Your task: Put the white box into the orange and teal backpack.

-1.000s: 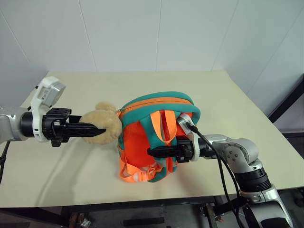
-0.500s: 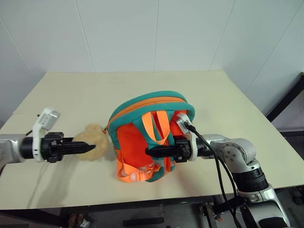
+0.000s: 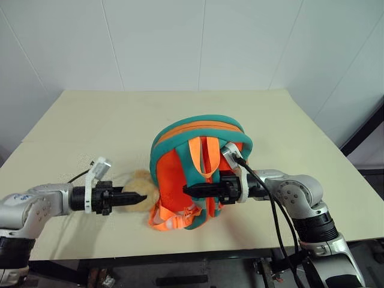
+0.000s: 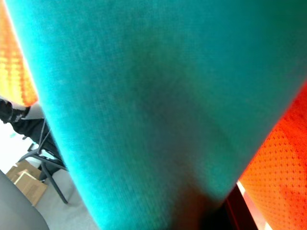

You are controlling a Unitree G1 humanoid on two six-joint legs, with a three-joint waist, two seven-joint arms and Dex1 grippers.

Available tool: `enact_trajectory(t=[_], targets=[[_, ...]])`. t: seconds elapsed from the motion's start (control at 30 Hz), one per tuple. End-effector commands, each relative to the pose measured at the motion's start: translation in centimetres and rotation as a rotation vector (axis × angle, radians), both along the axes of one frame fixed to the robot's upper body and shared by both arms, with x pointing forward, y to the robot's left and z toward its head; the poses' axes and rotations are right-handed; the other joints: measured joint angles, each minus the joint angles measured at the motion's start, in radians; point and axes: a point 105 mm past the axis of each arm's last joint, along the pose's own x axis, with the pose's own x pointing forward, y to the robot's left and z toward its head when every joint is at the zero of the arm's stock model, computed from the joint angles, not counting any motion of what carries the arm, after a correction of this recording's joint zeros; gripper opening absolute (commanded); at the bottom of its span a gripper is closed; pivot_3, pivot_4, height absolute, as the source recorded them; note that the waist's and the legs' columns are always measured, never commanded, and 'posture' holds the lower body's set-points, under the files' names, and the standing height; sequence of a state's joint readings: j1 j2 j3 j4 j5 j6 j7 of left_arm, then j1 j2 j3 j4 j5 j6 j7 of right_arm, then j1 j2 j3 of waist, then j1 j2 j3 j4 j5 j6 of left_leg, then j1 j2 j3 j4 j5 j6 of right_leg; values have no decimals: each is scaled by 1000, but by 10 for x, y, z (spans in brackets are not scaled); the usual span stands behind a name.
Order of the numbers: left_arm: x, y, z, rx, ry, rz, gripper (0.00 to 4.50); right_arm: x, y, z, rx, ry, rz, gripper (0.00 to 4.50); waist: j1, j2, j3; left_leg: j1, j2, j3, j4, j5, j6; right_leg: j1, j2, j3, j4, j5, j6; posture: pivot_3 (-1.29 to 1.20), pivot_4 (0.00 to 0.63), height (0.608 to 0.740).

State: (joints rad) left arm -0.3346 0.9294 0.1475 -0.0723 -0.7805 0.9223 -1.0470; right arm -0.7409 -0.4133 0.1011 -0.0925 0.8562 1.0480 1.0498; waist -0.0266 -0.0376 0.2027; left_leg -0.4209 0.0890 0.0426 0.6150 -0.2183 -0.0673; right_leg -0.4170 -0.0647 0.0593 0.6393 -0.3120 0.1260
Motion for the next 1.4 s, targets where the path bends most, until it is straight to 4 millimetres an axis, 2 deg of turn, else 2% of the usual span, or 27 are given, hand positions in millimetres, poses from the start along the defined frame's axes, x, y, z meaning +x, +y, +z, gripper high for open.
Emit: enact_trajectory(t=[0.03,0.1,0.2,0.33,0.47,0.53,0.63,0.8,0.9,1.0,1.23,1.4], targets=[[6,5,7,36,-113,28,1370,-5,-2,12,34,-45,11,354,1,0,0,0,0,0,0,0,0,0,0,0,0,0,-1,0,150,740],[8,8,18,39,-172,34,1370,-4,-5,14,31,-52,3,354,-1,0,0,0,0,0,0,0,0,0,0,0,-2,2,-2,0,150,740],[6,14,22,87,-231,23,1370,-4,-9,18,27,-72,-7,1117,-1,0,0,0,0,0,0,0,0,0,0,0,-2,3,-2,0,150,740],[6,19,36,127,-397,30,2592,-6,-19,24,19,-124,-17,2389,-3,0,0,-1,0,0,-1,0,0,0,0,0,-3,3,-2,0,150,740],[-1,19,41,144,-438,4,3893,-9,-26,25,-2,-160,-19,3787,-2,0,0,-1,0,1,-1,0,0,-1,0,0,-4,3,-2,0,150,740],[-8,28,43,171,-435,-7,4470,-13,-36,28,-19,-203,-24,4411,-2,0,0,-1,0,1,-1,-1,0,0,0,0,-5,3,-2,0,150,740],[-15,44,41,226,-429,8,4499,-14,-49,28,-61,-256,-50,4487,-3,0,0,-1,1,2,-2,-2,1,-1,0,0,-7,2,-2,0,150,740],[-17,63,37,333,-517,24,4499,-1,-70,13,-173,-409,-144,4487,-3,0,0,-1,1,4,-2,-3,1,0,0,0,-11,2,-3,0,150,740],[-17,64,45,291,-606,38,4499,9,-94,-2,-274,-542,-225,4487,-1,0,0,-1,2,6,-2,-4,2,0,-1,0,-12,2,-3,0,150,740],[-17,61,56,221,-653,74,4499,13,-115,-7,-327,-589,-283,4487,1,0,0,-2,2,7,-1,-6,3,0,-1,1,-13,2,-3,0,150,740],[-16,53,72,48,-697,66,4499,8,-181,10,-428,-696,-489,4487,1,0,0,0,2,8,-1,-6,3,1,-1,1,-12,3,-2,0,150,740],[-16,40,74,0,-689,-18,4499,-4,-196,28,-418,-766,-523,4487,-6,0,0,1,2,8,2,-6,3,3,-1,2,-12,5,1,0,150,740]])
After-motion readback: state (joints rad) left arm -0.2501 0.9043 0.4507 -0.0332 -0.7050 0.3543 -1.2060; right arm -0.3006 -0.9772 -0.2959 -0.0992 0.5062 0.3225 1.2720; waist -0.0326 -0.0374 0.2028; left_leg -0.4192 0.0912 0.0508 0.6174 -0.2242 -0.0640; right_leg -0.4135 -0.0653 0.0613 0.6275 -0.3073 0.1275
